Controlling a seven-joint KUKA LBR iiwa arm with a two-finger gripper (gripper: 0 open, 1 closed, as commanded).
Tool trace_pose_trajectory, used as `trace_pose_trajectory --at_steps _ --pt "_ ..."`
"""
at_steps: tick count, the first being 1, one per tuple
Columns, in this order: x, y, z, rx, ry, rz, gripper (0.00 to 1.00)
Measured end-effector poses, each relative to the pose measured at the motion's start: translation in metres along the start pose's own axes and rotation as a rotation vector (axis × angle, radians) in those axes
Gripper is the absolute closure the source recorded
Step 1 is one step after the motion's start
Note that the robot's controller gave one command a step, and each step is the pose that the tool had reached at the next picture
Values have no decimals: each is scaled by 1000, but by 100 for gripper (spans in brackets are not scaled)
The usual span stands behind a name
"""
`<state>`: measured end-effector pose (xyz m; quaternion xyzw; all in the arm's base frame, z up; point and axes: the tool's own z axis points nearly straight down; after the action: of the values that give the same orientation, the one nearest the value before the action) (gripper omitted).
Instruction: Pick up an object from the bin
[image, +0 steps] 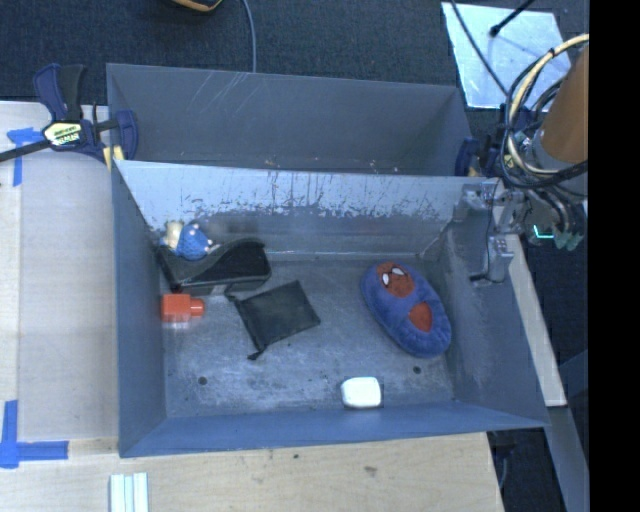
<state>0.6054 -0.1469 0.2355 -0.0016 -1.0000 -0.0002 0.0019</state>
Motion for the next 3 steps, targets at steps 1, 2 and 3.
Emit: trace_pose_trajectory --at_steps 1,2,3 --pt "20 97 83 -4 1 -4 0" --pt "21 77 164 -1 -13 268 0" --pt "22 78 163 -2 -6 265 100"
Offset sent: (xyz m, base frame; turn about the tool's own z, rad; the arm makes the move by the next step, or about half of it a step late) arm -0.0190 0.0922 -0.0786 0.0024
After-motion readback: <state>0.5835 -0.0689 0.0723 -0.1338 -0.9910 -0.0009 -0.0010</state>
